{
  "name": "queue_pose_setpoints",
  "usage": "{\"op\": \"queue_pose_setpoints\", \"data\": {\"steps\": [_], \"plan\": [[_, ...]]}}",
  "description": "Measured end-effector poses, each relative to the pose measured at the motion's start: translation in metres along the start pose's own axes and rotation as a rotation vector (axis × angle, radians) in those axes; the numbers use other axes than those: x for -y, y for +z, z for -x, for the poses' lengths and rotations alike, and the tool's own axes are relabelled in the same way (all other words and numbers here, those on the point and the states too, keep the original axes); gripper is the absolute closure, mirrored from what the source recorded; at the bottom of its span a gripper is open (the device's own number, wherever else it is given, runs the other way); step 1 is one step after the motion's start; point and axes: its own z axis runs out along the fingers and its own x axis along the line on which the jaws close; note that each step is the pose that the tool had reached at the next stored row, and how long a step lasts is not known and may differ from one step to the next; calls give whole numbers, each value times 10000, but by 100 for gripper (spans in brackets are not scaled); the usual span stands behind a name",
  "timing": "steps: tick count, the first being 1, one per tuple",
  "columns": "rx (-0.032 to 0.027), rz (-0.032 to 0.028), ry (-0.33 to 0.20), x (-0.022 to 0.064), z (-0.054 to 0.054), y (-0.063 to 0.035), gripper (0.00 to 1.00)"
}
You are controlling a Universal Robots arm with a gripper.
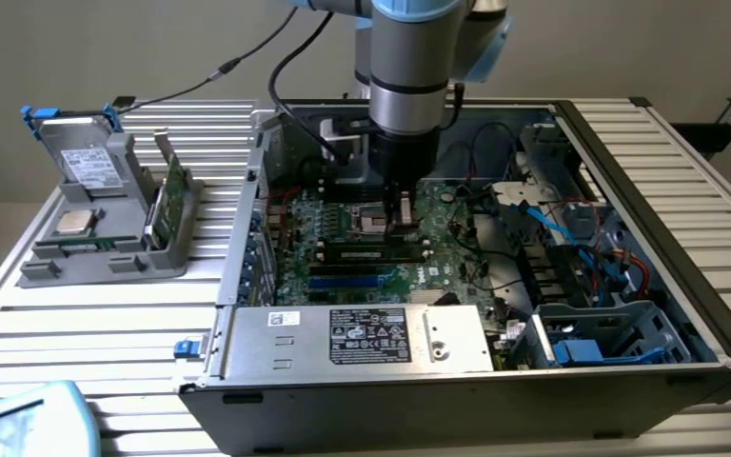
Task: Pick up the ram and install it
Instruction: 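Press down the ram until it locks into place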
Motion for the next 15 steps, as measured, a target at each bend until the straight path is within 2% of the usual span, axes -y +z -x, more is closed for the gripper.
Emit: {"op": "queue_pose_setpoints", "data": {"steps": [11, 15], "plan": [[18, -1, 2, -324, -14, 0, 89], [68, -2, 1, -463, -13, -1, 89]]}}
